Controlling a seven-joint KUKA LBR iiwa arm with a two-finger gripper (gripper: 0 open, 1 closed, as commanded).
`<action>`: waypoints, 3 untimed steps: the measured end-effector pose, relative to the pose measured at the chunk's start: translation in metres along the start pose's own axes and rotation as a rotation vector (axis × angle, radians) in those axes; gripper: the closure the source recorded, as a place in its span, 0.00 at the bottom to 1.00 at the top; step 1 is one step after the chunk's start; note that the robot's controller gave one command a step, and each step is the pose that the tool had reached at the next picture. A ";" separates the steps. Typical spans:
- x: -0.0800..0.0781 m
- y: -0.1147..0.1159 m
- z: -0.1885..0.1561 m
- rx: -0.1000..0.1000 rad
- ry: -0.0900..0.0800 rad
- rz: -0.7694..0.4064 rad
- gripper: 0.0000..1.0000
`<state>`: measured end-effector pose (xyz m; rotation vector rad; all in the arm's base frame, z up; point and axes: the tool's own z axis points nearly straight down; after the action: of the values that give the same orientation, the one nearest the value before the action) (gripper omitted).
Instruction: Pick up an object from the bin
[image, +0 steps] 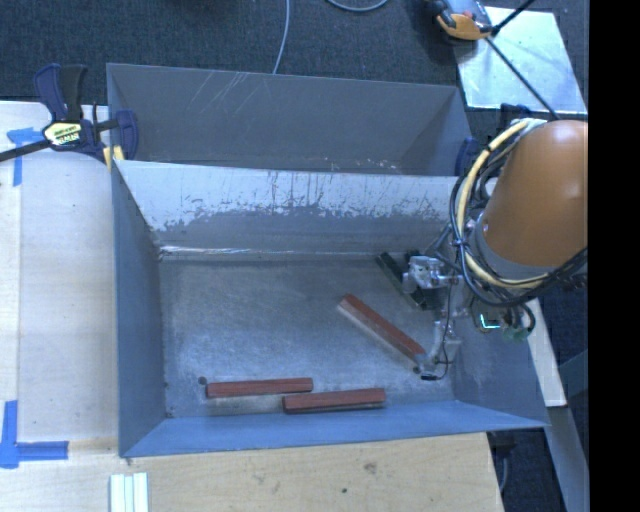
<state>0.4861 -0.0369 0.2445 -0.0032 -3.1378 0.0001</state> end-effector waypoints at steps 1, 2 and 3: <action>-0.001 0.000 -0.003 0.000 -0.007 -0.001 0.00; -0.013 -0.004 0.057 0.000 -0.013 0.034 0.00; -0.020 -0.005 0.101 0.000 -0.006 0.177 1.00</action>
Offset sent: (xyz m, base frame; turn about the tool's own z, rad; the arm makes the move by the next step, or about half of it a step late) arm 0.0235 -0.0101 -0.1448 0.0866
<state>0.5061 -0.0415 0.1430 -0.2817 -3.1310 0.0007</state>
